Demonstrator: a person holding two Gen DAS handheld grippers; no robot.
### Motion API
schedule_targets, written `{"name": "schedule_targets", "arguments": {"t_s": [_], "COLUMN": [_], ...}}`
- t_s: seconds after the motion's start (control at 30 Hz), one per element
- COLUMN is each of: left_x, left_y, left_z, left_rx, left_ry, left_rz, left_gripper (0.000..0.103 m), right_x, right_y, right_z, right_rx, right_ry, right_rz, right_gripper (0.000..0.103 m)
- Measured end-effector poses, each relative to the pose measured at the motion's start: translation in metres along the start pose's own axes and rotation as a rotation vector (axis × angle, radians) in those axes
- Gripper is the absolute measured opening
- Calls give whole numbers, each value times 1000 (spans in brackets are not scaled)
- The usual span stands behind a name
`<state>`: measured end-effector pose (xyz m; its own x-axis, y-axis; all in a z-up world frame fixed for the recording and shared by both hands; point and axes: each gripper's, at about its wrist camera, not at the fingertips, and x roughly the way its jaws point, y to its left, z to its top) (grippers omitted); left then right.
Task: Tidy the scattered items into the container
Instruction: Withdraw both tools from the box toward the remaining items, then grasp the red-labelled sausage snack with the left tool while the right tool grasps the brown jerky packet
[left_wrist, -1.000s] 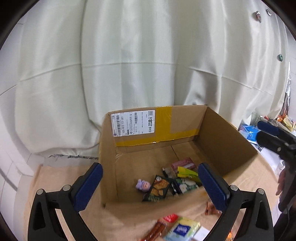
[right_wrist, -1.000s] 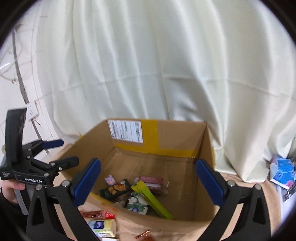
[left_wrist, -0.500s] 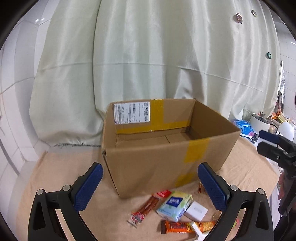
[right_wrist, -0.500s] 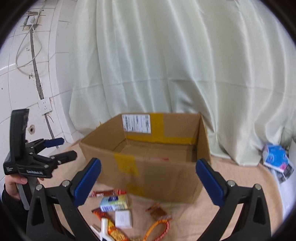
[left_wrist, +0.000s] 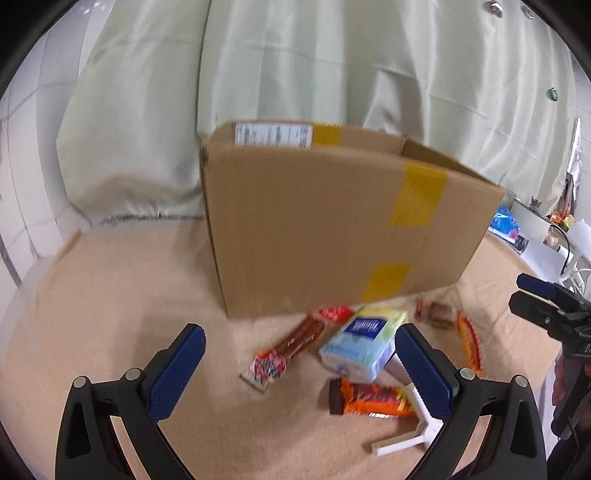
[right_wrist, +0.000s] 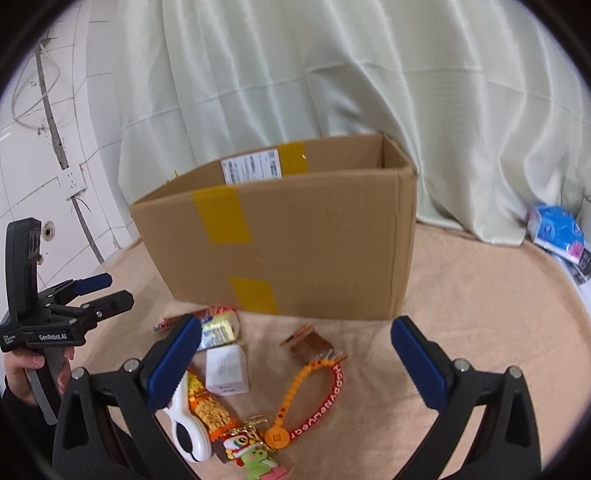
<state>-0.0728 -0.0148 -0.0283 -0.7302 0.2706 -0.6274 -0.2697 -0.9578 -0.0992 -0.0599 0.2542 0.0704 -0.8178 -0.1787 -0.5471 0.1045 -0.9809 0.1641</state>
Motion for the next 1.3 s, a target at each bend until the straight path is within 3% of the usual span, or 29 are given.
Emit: {"name": "schedule_targets", "arguments": {"t_s": [0.17,0.43,0.63,0.83,0.97,1.13,1.23,1.3], "left_x": [19,27,36,54,68,81,83,87], "left_y": [4,19,20,14,5,-4,-10,-11], "left_z": [-17,-30,-34,-22,-19,-17,-14,-11], "left_rx": [-12,-14,49,168,245,333,339,324], "left_ry": [48,52,79,106,148,159,162,163], "left_rz": [35,75,60,101,130,187,159,125], "left_gripper": [103,103,103,102,81,77,76,56], "right_x": [21,22,25,31,32,32,36,38], "right_y": [-5,-7,0,9,9,5,3,3], "right_z": [-17,-25,-28,-29,-29,-27,-27,-27], "right_rx": [8,4,-13,-35,-49,-40,-32,-31], "right_ry": [80,99,99,112,105,103,108,112], "right_rz": [-11,-16,-1,14,14,24,23,20], "right_gripper": [103,103,103,103,103,103,103,103]}}
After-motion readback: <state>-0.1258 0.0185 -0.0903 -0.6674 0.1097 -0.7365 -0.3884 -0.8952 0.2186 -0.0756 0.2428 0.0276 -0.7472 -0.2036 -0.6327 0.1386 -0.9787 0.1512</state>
